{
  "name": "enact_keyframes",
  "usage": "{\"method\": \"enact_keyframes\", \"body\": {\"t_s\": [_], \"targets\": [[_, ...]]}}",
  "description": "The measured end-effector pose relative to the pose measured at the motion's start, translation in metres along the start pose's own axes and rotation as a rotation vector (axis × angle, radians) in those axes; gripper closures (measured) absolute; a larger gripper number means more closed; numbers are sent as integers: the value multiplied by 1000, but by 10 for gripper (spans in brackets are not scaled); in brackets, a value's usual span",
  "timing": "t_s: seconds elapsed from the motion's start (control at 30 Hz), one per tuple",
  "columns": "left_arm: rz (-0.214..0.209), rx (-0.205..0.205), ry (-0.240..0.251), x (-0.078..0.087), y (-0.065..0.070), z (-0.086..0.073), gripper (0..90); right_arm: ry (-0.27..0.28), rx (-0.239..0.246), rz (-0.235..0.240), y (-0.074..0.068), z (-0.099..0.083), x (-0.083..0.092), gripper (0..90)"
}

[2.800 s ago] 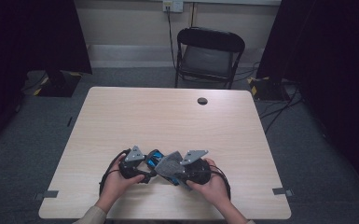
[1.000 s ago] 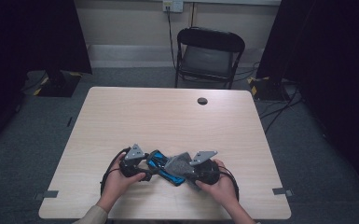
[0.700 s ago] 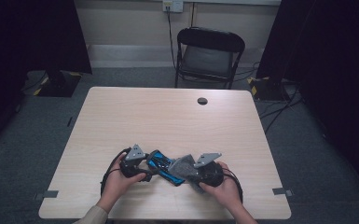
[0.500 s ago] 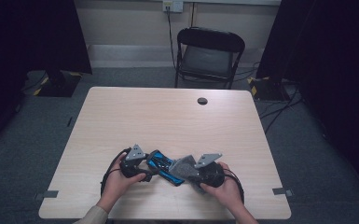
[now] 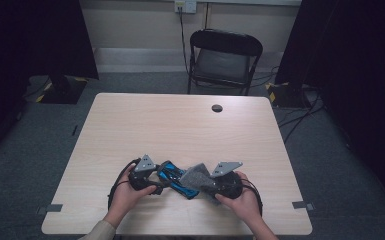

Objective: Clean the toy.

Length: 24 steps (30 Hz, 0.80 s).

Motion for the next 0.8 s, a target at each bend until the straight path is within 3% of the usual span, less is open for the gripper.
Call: {"method": "enact_keyframes", "body": {"t_s": [0.17,0.3,0.6,0.8], "targets": [[6,-8,-5,1,0,-1,226,-21,59,34,-21,-6,-4,641],[0,-3,-3,0,0,-1,226,-33,76,56,-28,-18,-1,641],[5,-5,-9,-1,1,-1,213,-60,87,51,-32,-36,-3,640],[-3,-4,-10,-2,1,-2,213,-85,82,4,-24,-38,-1,641]]}}
Point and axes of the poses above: each handheld gripper's, and its own axes: x roughly backward along the jaws, z roughly out of its top, y roughly to its right, the point moved 10 cm from there along -x, roughly forward along the jaws, and after that the axes turned 8 degrees about -y, right-handed, at the moved point
